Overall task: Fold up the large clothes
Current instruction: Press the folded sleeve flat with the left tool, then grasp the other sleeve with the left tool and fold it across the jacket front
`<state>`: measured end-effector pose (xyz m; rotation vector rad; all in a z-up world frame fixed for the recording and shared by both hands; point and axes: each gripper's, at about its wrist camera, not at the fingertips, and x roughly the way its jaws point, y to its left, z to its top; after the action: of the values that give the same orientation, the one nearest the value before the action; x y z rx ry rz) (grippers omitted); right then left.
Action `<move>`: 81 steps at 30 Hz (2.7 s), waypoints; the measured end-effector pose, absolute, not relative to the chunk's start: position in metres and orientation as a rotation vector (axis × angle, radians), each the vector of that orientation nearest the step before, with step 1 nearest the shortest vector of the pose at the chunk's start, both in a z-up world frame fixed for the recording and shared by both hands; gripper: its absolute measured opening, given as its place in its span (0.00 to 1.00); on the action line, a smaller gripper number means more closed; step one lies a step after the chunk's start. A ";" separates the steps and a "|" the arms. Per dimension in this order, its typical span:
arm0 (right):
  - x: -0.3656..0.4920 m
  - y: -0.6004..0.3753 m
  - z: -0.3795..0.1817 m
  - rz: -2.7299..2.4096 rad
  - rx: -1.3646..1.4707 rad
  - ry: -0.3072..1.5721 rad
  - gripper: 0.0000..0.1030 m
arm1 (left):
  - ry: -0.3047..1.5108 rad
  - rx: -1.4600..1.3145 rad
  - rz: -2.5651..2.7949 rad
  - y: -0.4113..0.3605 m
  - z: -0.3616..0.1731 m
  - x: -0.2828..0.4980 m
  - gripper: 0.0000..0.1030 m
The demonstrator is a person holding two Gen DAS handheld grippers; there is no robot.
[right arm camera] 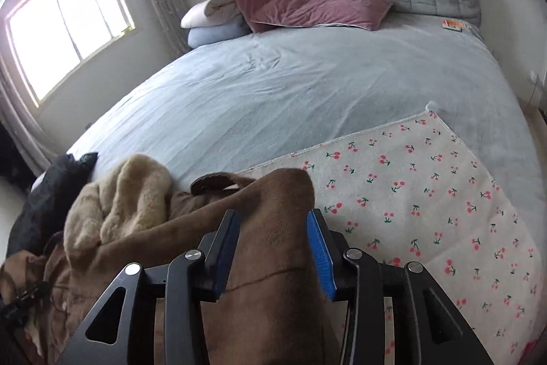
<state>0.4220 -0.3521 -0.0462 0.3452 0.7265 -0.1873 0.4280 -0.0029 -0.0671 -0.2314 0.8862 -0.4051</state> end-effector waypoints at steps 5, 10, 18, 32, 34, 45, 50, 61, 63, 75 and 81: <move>0.391 -0.320 -0.074 -0.119 0.318 0.791 0.53 | 0.943 -0.142 -0.542 -0.032 -0.106 0.416 0.55; 0.389 -0.314 -0.113 -0.214 0.275 0.885 0.54 | 0.943 -0.083 -0.503 -0.034 -0.104 0.409 0.57; 0.339 -0.272 -0.032 -0.232 0.323 0.846 0.72 | 0.917 -0.173 -0.347 0.040 -0.040 0.374 0.83; 0.299 -0.202 0.009 -0.033 0.318 0.770 0.82 | 0.866 -0.382 0.105 0.276 -0.010 0.308 0.92; 0.302 -0.201 0.005 -0.051 0.309 0.785 0.82 | 0.859 -0.467 0.171 0.316 -0.017 0.299 0.92; 0.318 -0.197 -0.026 -0.075 0.305 0.888 0.82 | 0.719 -0.849 0.234 0.426 -0.065 0.293 0.79; 0.318 -0.196 -0.029 -0.074 0.300 0.896 0.82 | 0.647 -0.879 0.283 0.438 -0.066 0.302 0.15; 0.317 -0.206 -0.028 -0.087 0.338 0.881 0.82 | 0.307 -0.504 -0.046 0.308 0.103 0.297 0.07; 0.317 -0.208 -0.028 -0.084 0.348 0.880 0.82 | 0.301 -0.467 -0.126 0.273 0.125 0.301 0.07; 0.311 -0.228 -0.027 -0.096 0.400 0.867 0.82 | 0.558 -0.320 -0.622 0.056 0.143 0.357 0.27; 0.310 -0.236 -0.028 -0.101 0.429 0.869 0.82 | 0.507 -0.233 -0.593 0.059 0.136 0.350 0.60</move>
<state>0.3096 -0.2361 -0.0284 0.4293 0.8689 -0.1006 0.3501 0.0589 0.1364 -0.2328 0.5066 -0.5926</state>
